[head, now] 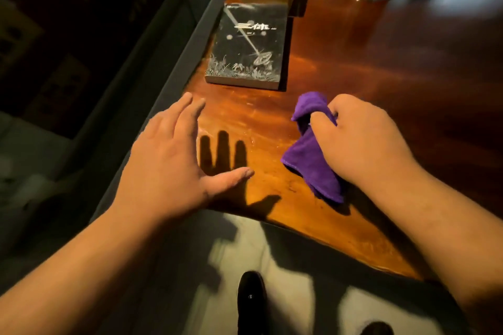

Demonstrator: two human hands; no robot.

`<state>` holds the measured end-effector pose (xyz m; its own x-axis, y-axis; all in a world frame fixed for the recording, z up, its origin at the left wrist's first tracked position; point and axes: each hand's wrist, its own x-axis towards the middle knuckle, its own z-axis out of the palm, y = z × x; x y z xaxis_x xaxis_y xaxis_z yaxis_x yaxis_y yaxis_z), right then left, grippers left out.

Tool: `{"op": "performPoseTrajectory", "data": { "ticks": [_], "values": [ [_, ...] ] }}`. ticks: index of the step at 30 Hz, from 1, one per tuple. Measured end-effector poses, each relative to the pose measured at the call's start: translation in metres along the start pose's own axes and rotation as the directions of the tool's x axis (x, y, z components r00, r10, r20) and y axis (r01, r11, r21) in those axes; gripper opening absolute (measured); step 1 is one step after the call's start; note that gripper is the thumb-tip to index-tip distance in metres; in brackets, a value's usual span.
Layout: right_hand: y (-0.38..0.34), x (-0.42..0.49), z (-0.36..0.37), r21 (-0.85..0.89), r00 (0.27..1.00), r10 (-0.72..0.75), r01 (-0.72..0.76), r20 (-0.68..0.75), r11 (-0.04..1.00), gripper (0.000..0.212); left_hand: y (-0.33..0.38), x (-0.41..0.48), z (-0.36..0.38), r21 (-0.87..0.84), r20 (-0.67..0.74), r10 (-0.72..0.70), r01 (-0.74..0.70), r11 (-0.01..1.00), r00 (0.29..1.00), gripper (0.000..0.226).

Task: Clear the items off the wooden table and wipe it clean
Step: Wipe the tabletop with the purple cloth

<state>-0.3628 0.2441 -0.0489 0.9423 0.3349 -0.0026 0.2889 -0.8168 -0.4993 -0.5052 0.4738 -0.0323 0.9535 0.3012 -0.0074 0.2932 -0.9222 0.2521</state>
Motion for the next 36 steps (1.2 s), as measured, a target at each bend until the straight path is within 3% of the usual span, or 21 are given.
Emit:
{"op": "performPoseTrajectory", "data": {
  "ticks": [5,10,16,22,26,33,36],
  "values": [
    [-0.011,-0.004,0.046,0.074,0.996,0.011,-0.017,0.09,0.997,0.036,-0.034,-0.023,0.026,0.005,0.062,-0.102,0.102,0.995,0.993,0.137],
    [-0.027,-0.006,0.065,0.09,0.998,0.016,-0.022,0.061,0.996,0.035,-0.047,-0.035,0.039,-0.026,0.122,-0.194,0.199,0.98,0.973,0.142],
    [-0.075,-0.006,0.088,0.037,0.974,-0.17,0.166,0.15,0.985,0.021,-0.049,-0.036,0.047,-0.053,0.136,-0.215,0.224,0.973,0.967,0.145],
    [-0.117,-0.034,0.101,0.088,0.852,-0.445,0.438,0.276,0.895,0.016,-0.049,-0.037,0.045,-0.061,0.14,-0.165,0.175,0.983,0.976,0.137],
    [-0.087,-0.035,0.088,0.061,0.849,-0.389,0.395,0.357,0.917,0.018,-0.049,-0.039,0.047,-0.001,0.17,-0.175,0.178,0.984,0.97,0.15],
    [-0.045,0.013,0.071,-0.095,0.963,-0.112,0.138,0.246,0.986,0.02,-0.048,-0.038,0.047,0.005,0.161,-0.187,0.189,0.982,0.969,0.155],
    [-0.076,0.016,0.087,-0.082,0.944,-0.16,0.191,0.29,0.978,0.013,-0.047,-0.038,0.045,0.005,0.171,-0.194,0.196,0.981,0.966,0.156]
  ]
}}
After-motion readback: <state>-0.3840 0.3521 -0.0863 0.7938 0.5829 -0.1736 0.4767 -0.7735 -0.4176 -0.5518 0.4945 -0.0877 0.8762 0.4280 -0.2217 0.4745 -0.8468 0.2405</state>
